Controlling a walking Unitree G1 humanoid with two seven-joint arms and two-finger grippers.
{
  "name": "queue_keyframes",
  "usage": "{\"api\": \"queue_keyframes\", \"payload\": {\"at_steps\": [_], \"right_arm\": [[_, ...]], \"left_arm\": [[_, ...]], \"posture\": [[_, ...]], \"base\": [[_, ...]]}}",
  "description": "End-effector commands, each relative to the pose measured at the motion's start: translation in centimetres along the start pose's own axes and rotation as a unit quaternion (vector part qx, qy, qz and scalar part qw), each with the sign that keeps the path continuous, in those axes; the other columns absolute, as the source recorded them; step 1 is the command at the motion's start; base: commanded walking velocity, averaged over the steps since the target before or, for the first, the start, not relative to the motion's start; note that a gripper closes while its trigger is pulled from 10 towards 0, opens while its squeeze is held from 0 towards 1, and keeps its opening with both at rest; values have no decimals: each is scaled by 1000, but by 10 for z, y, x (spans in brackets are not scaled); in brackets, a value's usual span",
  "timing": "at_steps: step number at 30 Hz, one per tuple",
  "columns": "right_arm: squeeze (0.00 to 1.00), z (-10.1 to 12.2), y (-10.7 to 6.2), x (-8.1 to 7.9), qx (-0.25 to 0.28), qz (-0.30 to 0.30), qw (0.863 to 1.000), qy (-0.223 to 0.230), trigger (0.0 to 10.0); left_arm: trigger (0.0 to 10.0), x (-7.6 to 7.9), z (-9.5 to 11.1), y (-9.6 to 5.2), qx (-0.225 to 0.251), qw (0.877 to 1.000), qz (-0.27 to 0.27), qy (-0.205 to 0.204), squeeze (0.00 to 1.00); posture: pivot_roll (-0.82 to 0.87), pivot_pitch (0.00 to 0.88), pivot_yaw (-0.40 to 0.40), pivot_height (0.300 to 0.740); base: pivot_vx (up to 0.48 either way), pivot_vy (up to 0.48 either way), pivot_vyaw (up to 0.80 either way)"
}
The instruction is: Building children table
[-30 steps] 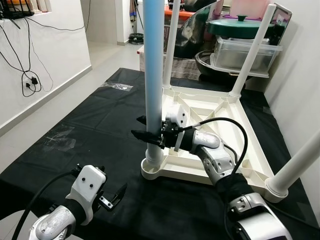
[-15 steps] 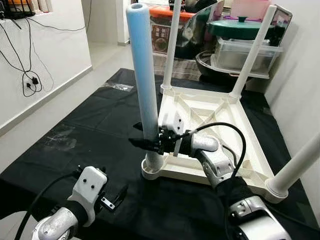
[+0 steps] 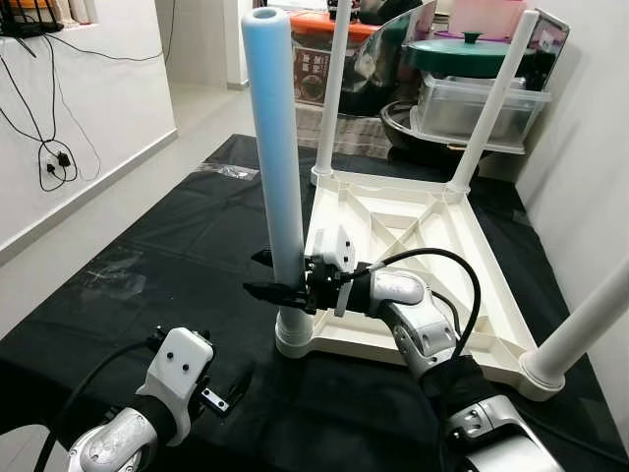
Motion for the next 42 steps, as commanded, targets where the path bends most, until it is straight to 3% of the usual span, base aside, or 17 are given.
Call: {"api": "queue_keyframes", "payload": {"at_steps": [1, 9, 15, 20, 26, 32, 42], "right_arm": [[0, -13, 6, -13, -14, 19, 999, 23, 0], [0, -22, 19, -15, -44, 13, 999, 6, 0], [0, -23, 18, -12, -50, 12, 999, -4, 0], [0, -20, 15, -10, -42, 14, 999, 17, 0], [0, -18, 15, -15, -12, 29, 994, 104, 0], [0, -14, 18, -12, 10, 35, 992, 124, 0], [0, -5, 24, -11, 30, 29, 993, 112, 0]], "left_arm": [[10000, -1, -1, 1, 1, 1000, 3, -1, 0], [10000, -4, -1, 4, 4, 1000, 12, 1, 0], [10000, -4, -1, 4, 4, 1000, 12, 1, 0], [10000, -4, -1, 4, 3, 1000, 11, -1, 0], [10000, -4, -1, 6, 6, 1000, 12, -7, 0], [10000, -5, -2, 5, 6, 1000, 16, -12, 0], [10000, -4, -3, 4, 5, 1000, 22, -15, 0]], "posture": [[143, 0, -105, 740], [149, 0, -111, 740], [149, 0, -111, 740], [142, 0, -109, 740], [139, 0, -109, 740], [146, 0, -118, 740], [151, 0, -120, 740]], "base": [[0, 0, 0], [0, 0, 0], [0, 0, 0], [0, 0, 0], [0, 0, 0], [0, 0, 0], [0, 0, 0]]}}
Point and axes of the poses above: a point about 5 cm out from each wrist's last joint towards the gripper, its own y axis pointing out of the wrist towards the gripper, its own z axis along the axis of the wrist's last joint, x = y × z, the point moved 4 cm from there along y, pointing out of the wrist towards the gripper, and after that the axes turned 5 degrees about -y, right-handed, at the moved point
